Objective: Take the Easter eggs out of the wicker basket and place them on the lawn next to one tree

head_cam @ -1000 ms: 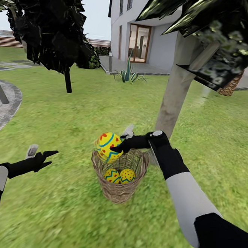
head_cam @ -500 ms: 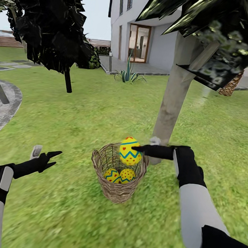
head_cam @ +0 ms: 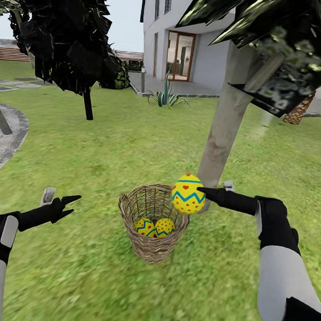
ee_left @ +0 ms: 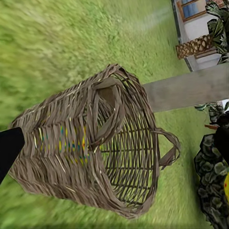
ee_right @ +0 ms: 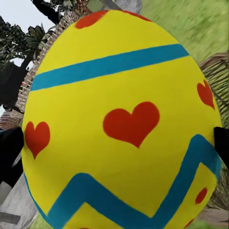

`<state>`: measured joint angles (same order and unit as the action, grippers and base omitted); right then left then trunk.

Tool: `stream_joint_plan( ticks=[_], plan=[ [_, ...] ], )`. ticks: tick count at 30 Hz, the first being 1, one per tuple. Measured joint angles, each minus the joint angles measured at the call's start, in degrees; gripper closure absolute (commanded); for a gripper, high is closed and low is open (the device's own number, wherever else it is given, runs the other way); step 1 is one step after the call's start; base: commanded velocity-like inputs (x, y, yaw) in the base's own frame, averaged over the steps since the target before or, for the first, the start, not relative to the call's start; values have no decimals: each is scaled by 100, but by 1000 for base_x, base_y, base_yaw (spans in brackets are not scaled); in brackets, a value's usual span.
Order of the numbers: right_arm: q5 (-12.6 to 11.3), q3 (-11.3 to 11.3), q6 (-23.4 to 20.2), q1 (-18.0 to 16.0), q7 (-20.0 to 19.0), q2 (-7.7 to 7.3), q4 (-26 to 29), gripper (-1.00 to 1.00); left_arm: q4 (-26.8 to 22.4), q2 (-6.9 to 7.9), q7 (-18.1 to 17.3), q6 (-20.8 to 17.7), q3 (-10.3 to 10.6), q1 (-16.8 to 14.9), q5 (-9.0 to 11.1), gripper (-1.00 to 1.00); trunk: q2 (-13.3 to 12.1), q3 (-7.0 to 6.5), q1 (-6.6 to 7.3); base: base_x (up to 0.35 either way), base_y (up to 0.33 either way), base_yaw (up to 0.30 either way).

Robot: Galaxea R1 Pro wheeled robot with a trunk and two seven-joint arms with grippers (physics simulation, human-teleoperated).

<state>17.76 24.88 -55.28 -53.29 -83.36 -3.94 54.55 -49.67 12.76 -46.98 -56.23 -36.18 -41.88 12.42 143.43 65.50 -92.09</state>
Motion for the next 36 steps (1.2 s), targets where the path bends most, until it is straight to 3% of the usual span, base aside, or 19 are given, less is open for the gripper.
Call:
stream_joint_plan(
  ticks=[2, 4, 6, 8, 11, 13, 17, 21, 23, 26, 30, 36],
  plan=[
    [0, 10, 1, 0, -7, -21, 20, 100, 0, 0, 0, 0, 0, 0, 0, -100, 0, 0, 0, 0, 0, 0],
    [-11, 82, 3, 0, -13, -177, 38, 100, -1, 0, 0, 6, 0, 0, 1, -100, 0, 0, 0, 0, 0, 0],
    [-12, 347, 4, 0, -125, -342, 40, 100, -1, -6, -5, 8, 0, 0, 1, -100, 0, 0, 0, 0, 0, 0],
    [-24, 529, 11, 0, -263, -475, 13, 100, -10, -129, -15, 14, 7, 1, -6, -100, 0, 0, 0, 0, -55, 0],
    [-33, 575, 13, -1, -309, -708, -28, 100, -16, -226, -144, 16, 17, 1, -3, -100, 0, 0, 0, 0, -247, 0],
    [-34, 581, 14, -1, -314, -819, -33, 100, -19, -239, -740, 15, 15, 0, -4, -100, 0, 0, 0, 0, -302, 0],
    [-35, 582, 21, -1, -314, -876, -37, 100, -15, -238, -1949, 35, 12, -1, -35, -100, 0, 0, 0, 0, -309, 0],
    [34, 575, 60, 10, -269, -861, -138, 100, -20, -242, -2213, 40, 46, -1, -40, -100, 0, 0, 0, 0, -311, 0],
    [81, 572, 85, 78, -183, -865, -272, 100, -12, -246, -2241, 43, 245, -1, -42, -100, 0, 0, 0, 0, -315, 0],
    [117, 571, 119, 148, 154, -859, -315, 100, -3, -275, -2252, 43, 439, -1, -42, -100, 0, 0, 0, 0, -316, 0],
    [128, 562, 445, 258, 778, -850, -324, 100, -14, -438, -2252, 44, 578, -1, -46, -100, 0, 0, 0, 0, -265, 0],
    [131, 543, 1292, 384, 2254, -823, -358, 100, -44, -601, -2262, 44, 890, -1, -44, -100, 0, 0, 0, 0, -238, 0]
  ],
)
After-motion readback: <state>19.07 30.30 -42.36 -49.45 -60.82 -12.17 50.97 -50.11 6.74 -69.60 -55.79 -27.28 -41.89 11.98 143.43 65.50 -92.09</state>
